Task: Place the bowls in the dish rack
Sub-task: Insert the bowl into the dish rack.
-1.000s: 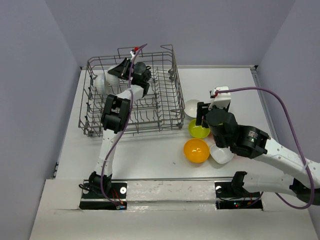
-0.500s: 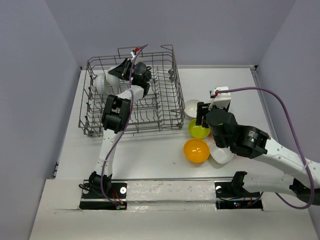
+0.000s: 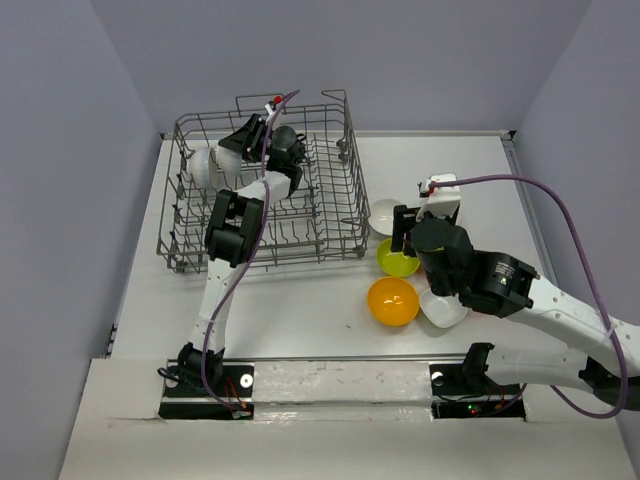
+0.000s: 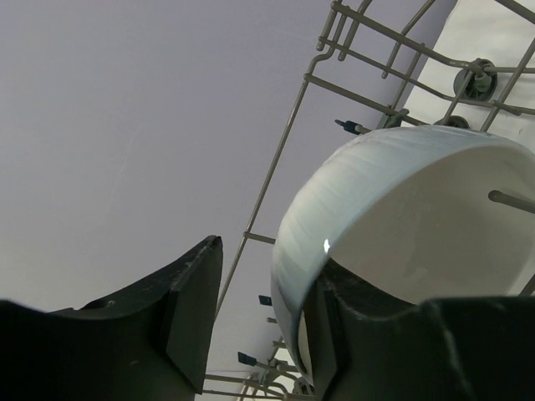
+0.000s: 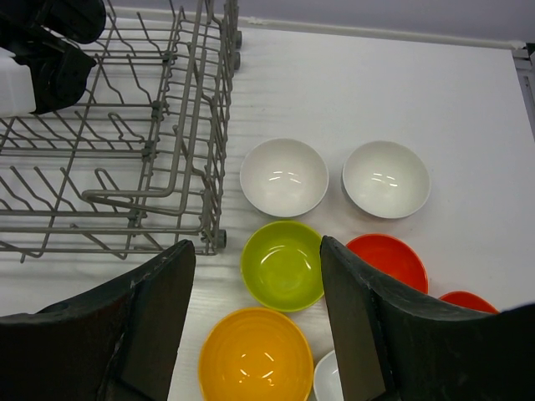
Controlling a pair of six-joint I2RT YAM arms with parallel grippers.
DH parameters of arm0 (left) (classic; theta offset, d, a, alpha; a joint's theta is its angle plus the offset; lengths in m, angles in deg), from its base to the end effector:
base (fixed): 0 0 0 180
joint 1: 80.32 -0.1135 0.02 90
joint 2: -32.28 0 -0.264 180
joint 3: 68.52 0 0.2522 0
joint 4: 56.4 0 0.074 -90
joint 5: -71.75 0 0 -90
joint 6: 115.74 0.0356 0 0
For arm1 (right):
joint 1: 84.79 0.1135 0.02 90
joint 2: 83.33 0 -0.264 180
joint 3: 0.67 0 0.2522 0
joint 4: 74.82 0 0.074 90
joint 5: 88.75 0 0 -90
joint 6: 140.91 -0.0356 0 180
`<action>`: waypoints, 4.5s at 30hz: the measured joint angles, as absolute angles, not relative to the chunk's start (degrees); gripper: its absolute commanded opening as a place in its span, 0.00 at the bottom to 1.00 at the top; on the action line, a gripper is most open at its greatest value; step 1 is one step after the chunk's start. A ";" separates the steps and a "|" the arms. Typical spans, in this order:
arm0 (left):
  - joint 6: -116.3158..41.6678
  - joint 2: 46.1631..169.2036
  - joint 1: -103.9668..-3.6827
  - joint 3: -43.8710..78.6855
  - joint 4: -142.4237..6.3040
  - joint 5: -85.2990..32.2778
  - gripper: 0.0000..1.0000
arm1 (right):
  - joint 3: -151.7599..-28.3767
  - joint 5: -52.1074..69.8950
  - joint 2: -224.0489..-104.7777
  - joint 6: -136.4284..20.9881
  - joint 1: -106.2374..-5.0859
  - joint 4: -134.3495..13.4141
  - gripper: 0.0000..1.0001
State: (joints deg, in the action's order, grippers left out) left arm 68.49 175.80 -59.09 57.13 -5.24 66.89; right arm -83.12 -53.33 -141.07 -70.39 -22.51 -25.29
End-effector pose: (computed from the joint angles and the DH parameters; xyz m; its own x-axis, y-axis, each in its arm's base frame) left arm 0.5131 -0.1613 0.2353 -0.7814 0.3942 -0.4838 -0.4552 0.1701 0.8740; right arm 0.1160 0.1583 0.4024 -0.2404 -0.0421 -0.9698 -0.0942 0.9954 -0.0198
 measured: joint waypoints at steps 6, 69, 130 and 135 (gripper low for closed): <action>68.67 175.80 -58.98 57.11 -5.26 66.89 0.70 | -82.94 -53.29 -141.07 -70.41 -22.51 -25.32 0.67; 65.28 175.01 -58.13 51.98 -7.84 64.34 0.99 | -82.97 -52.24 -140.17 -70.48 -22.51 -24.97 0.67; 55.31 169.31 -54.48 48.02 -21.61 65.34 0.99 | -82.97 -51.59 -139.52 -70.87 -22.51 -23.68 0.68; 51.66 168.59 -54.37 48.02 -25.26 64.58 0.99 | -82.97 -51.56 -139.52 -70.87 -22.51 -23.68 0.68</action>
